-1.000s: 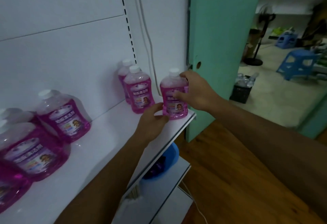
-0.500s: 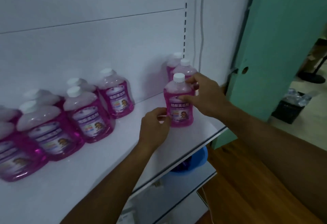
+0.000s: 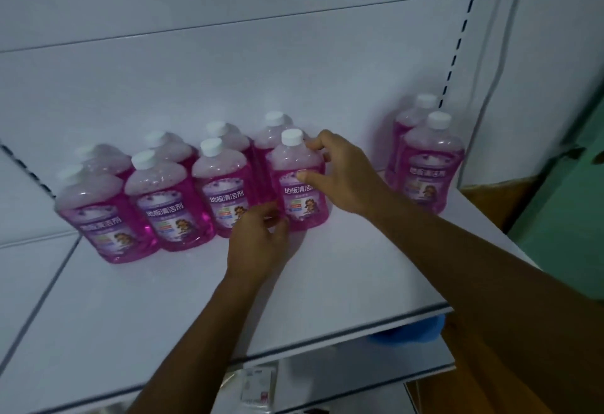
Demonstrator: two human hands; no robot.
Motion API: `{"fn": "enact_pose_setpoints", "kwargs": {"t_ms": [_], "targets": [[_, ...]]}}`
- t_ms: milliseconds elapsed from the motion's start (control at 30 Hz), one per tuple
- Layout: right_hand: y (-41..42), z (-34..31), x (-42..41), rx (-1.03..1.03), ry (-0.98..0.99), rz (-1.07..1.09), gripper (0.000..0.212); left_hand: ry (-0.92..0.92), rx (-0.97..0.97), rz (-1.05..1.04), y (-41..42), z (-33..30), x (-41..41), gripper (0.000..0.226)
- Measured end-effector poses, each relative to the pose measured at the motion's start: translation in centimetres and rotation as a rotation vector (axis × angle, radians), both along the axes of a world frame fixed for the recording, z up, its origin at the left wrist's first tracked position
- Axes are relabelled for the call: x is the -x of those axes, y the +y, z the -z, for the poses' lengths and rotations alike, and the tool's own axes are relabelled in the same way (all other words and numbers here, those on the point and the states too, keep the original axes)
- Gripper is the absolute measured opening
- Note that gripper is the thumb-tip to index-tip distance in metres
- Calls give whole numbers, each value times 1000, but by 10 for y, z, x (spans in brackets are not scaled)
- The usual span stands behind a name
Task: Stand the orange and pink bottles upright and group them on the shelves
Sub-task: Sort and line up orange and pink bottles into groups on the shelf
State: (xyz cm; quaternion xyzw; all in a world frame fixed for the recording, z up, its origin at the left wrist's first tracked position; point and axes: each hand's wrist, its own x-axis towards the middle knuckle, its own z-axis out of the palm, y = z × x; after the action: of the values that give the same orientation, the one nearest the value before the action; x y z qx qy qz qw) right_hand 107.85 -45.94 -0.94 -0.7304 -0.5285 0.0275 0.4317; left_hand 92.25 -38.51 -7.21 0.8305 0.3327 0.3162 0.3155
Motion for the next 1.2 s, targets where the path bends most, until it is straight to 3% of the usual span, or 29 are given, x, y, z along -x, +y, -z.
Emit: {"fn": "enact_pose_setpoints", "kwargs": {"t_ms": [167,467,633,733,833,967,1067,1200], "targets": [[12,1,-1,-5,-62,-49,47,57,-37,-119,-2,1,-8,20],[11,-2,-7,32,-52,-107,48,-128,57,-253,-41,11,-23,28],[-13,-6,-14,67,-264,-106,63,-93,44,-53,-60,8,-46,19],[-40,-18,-31,-89,-377,-24,56,8,114,99,-67,3,-69,29],[-67,-24,-54,-259,-502,205,57,93,169,194,-76,-2,-95,46],[-93,-16,-88,-222,-416,423,71,93,214,276,-90,-6,-126,53],[-106,-1,-101,-70,-208,403,70,57,255,325,-97,-6,-139,51],[-107,2,-107,-17,-137,353,62,5,273,330,-95,-4,-143,42]]}}
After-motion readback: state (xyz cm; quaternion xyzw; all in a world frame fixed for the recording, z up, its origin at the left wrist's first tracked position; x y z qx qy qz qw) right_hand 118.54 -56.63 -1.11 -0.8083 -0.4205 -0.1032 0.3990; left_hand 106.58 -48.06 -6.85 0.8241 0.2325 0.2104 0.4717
